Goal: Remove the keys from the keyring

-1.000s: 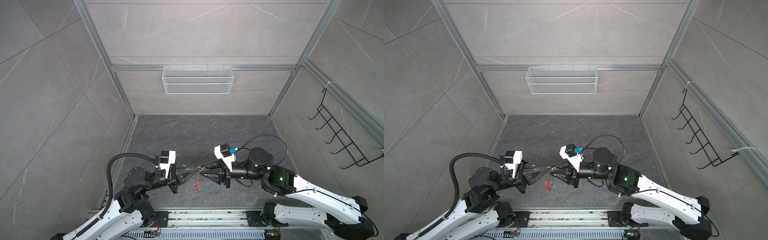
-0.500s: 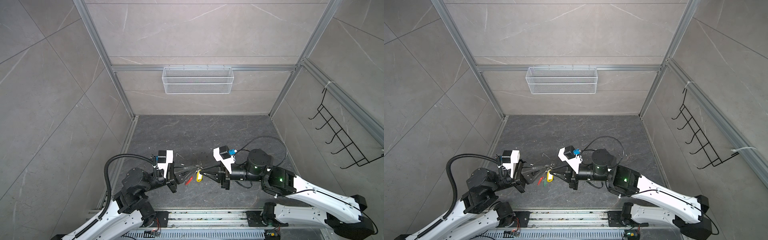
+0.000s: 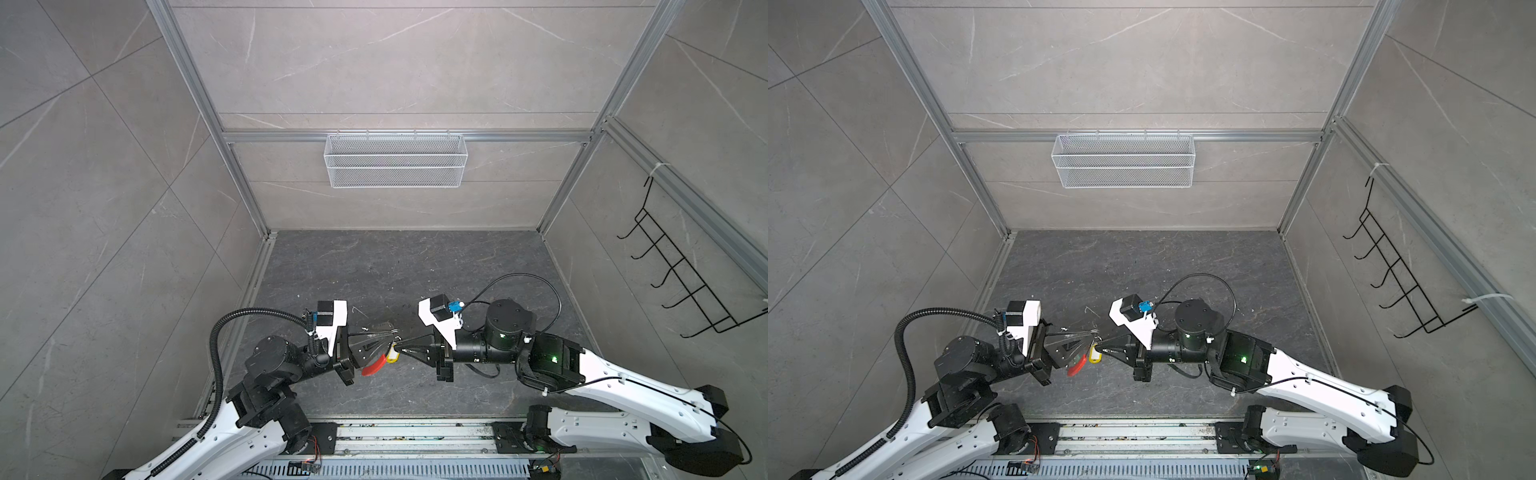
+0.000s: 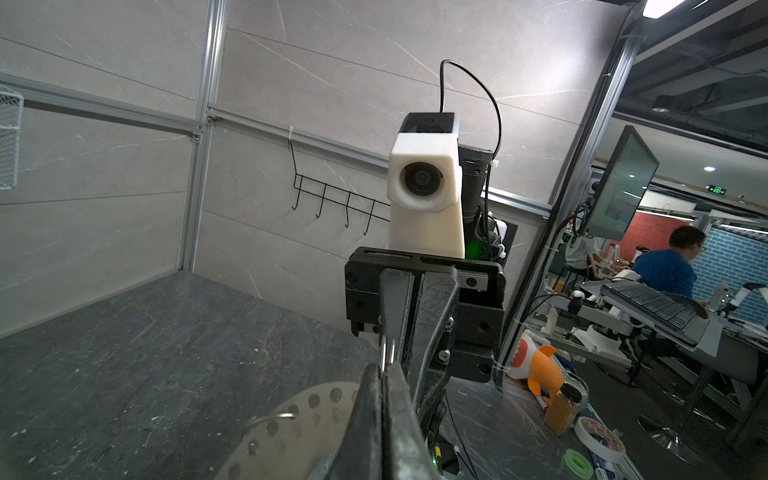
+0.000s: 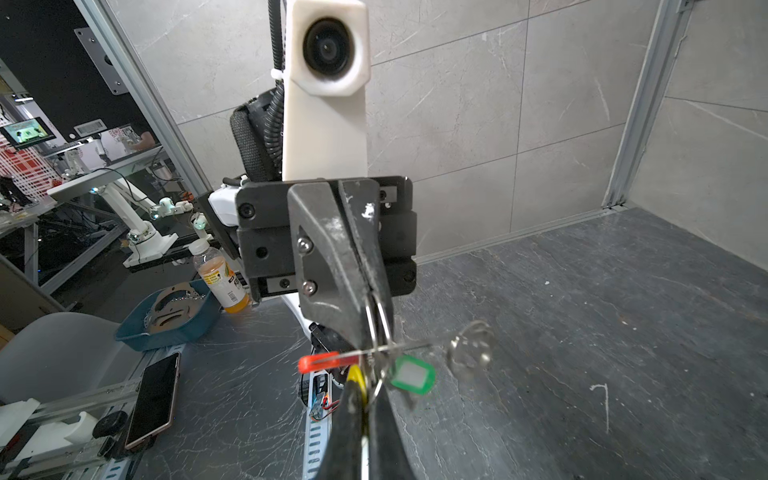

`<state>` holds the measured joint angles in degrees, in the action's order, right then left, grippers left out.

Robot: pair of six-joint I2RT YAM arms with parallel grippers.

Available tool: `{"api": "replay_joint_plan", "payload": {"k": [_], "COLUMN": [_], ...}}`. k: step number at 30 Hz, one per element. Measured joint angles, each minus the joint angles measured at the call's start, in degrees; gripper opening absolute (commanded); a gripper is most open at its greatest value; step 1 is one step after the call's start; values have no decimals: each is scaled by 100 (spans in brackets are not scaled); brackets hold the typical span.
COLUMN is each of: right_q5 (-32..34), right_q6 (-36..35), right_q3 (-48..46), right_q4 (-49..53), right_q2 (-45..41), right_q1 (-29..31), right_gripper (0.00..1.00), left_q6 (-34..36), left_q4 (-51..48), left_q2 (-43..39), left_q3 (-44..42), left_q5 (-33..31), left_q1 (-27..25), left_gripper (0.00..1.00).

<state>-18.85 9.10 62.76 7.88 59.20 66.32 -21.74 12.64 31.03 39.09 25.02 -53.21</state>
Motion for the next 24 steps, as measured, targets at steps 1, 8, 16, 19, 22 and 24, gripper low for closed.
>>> {"api": "replay_joint_plan", "payload": {"k": [1, 8, 16, 19, 22, 24], "right_q5": [7, 66, 63, 50, 17, -13], "right_q6": [20, 26, 13, -9, -35, -68], "right_q3": [0, 0, 280, 476, 608, 625], "right_q4": [37, 634, 826, 791, 699, 682], "right_q2": [-4, -155, -557, -391, -120, 22], "right_q1": [0, 4, 4, 4, 4, 4], "right_gripper": [18, 39, 43, 43, 40, 36], "left_q6": [2, 4, 2, 2, 2, 2], "left_q4": [-31, -98, -107, -107, -107, -107], "left_q2": [-4, -46, -61, -57, -39, -31], "left_q3": [0, 0, 0, 0, 0, 0], "left_q5": [9, 105, 127, 173, 212, 212], "left_q1": [0, -7, -7, -7, -7, -7], "left_gripper": [0, 0, 0, 0, 0, 0]}}
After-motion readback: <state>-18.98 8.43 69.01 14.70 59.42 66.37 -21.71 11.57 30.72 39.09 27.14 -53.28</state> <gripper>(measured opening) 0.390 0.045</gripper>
